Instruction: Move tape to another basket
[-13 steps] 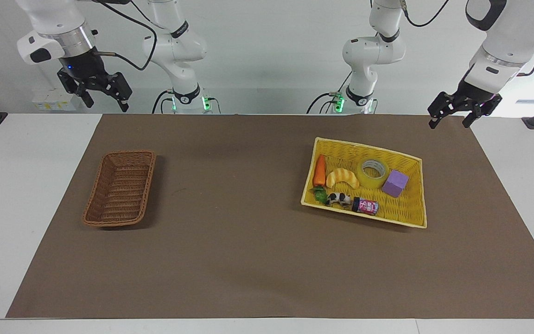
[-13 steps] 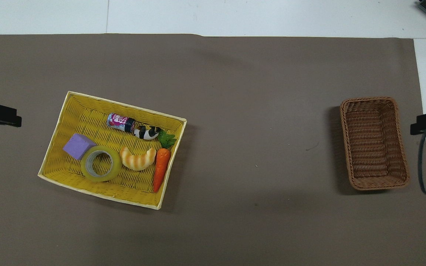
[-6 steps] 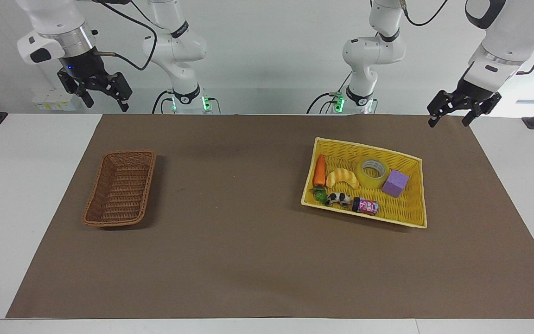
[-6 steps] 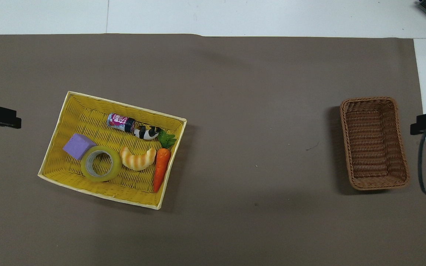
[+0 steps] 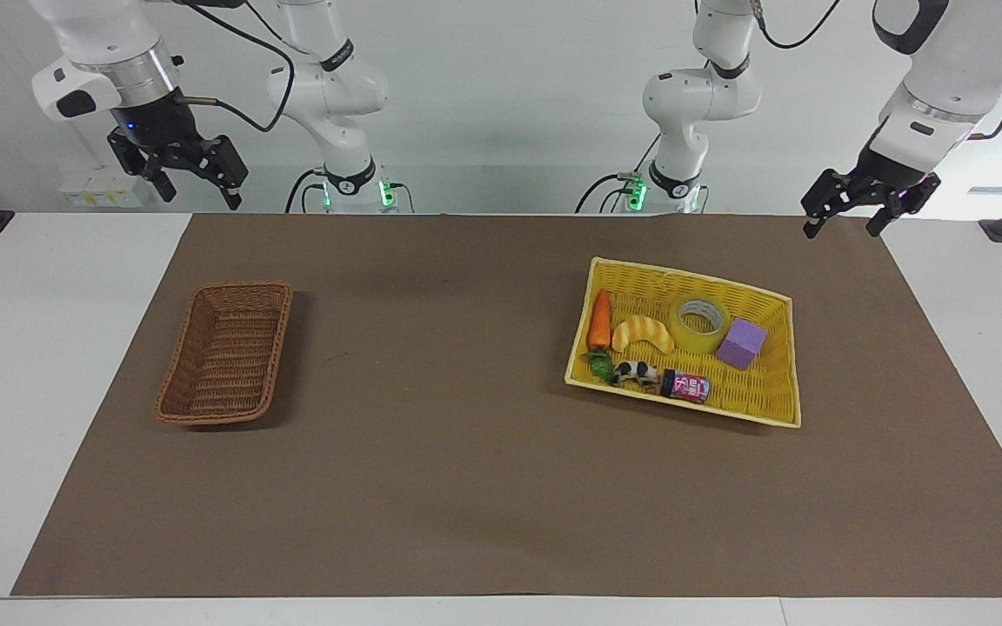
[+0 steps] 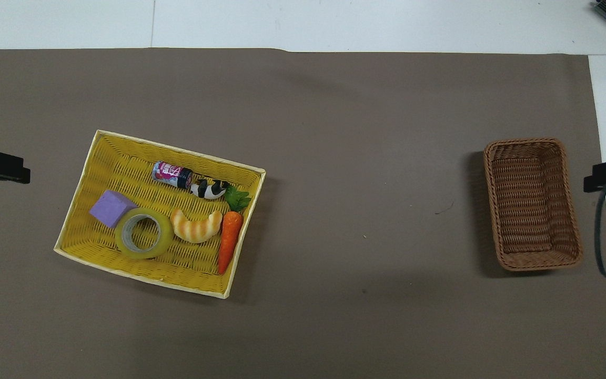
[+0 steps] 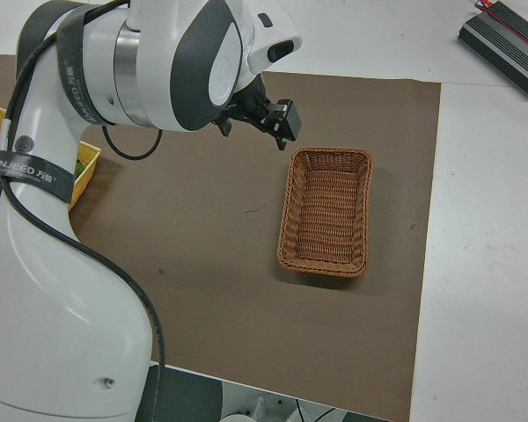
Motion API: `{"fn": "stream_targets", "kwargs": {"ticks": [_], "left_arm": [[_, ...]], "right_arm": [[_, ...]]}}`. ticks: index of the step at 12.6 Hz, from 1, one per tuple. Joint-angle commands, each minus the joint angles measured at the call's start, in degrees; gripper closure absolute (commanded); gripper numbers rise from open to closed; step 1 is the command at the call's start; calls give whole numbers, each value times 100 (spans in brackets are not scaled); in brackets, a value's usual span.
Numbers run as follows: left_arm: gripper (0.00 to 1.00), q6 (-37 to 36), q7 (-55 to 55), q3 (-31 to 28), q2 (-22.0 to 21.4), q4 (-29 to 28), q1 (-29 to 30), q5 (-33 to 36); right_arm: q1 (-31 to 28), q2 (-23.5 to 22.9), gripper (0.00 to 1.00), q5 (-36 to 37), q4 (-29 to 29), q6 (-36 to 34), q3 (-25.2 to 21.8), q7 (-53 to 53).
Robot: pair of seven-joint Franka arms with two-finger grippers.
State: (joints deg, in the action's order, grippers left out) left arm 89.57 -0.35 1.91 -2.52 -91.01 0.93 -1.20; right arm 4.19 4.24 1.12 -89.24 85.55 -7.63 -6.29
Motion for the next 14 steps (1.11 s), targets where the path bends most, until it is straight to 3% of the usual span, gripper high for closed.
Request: {"fn": "stream_targets", "kwargs": {"ticks": [1,14], "left_arm": [[0,-62,-9,-41,-143,-84,-41,-38],[0,-370,193,-41,-319,-312,-23,-47]], "right_arm": [[-15,77,0,-33,-50,-3,24,-74],[-15,77,0,-33,-50,-3,24,-74]]}}
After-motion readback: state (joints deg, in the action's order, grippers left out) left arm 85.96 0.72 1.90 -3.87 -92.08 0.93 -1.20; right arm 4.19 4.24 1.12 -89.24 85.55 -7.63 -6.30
